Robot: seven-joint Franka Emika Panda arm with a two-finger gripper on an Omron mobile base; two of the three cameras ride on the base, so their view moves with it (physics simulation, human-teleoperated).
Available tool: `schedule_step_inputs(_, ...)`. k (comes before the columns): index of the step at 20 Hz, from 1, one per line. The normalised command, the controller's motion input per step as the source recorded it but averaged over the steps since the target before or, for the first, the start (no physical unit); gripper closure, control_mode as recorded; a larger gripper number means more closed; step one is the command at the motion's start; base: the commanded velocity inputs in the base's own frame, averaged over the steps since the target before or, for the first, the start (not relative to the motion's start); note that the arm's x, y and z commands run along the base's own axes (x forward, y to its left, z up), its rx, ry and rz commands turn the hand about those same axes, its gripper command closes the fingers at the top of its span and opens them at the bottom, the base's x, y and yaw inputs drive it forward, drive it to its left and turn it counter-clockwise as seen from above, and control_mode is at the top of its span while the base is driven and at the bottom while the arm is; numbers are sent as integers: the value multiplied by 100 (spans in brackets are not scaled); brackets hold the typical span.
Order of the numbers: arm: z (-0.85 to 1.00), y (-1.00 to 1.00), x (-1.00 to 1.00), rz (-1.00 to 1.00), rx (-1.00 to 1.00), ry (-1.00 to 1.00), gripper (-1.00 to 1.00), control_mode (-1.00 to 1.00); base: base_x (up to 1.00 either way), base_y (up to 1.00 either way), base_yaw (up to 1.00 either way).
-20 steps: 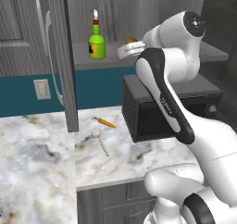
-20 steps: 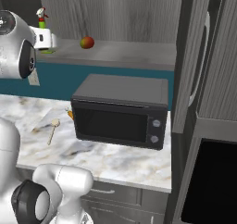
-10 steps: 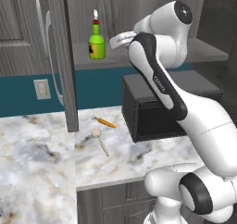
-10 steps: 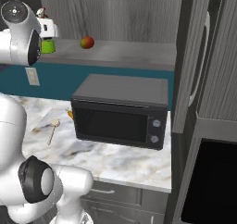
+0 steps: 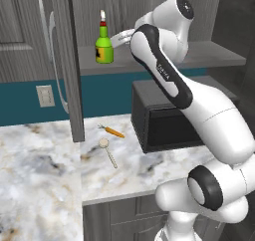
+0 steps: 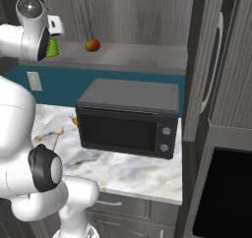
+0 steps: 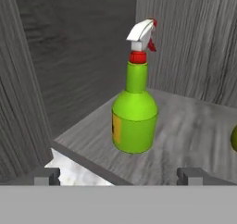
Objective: Pick the spray and dish brush from the cabinet and place them on the counter.
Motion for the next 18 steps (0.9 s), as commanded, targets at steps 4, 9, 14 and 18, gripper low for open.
schedule_step_inputs(4,-7,17,37,9,-1,0,-100,-100,0,0,0)
schedule_step_inputs(9,-3,12,35,1,-5,0,-100,-100,0,0,0)
schedule_step_inputs(14,-5,12,30,-3,-6,0,-100,-100,0,0,0)
schedule_step_inputs(18,-10,16,33,-2,-4,0,-100,-100,0,0,0)
